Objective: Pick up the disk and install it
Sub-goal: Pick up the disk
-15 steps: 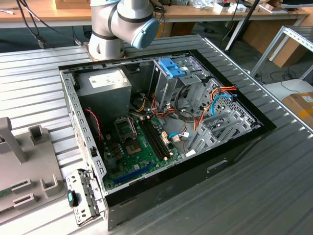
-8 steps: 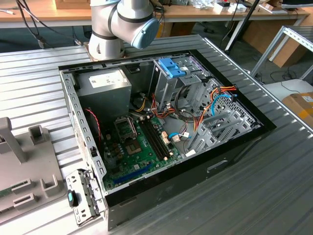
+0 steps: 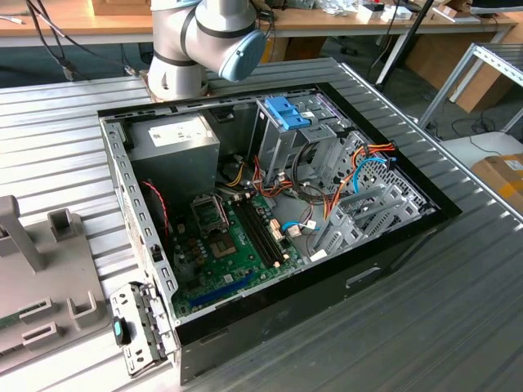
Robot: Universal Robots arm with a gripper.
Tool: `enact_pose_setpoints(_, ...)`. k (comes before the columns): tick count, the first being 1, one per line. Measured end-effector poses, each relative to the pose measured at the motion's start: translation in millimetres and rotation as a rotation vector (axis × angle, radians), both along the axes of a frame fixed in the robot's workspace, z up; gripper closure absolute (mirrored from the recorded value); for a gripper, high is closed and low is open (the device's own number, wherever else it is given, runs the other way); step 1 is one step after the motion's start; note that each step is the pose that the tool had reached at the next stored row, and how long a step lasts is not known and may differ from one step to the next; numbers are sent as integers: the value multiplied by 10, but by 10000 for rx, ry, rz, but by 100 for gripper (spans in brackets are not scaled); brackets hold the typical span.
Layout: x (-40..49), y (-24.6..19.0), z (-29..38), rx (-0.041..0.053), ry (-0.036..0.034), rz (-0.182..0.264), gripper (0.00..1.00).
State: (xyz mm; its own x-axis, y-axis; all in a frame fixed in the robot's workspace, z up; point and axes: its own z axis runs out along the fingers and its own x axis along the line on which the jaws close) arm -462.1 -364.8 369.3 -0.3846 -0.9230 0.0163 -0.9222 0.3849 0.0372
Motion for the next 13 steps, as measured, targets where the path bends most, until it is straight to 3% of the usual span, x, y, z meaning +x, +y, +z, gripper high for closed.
enact_pose_setpoints(6,0,0,0,0,1,1205,89)
enact_pose_setpoints(13,0,0,0,0,1,1214,89)
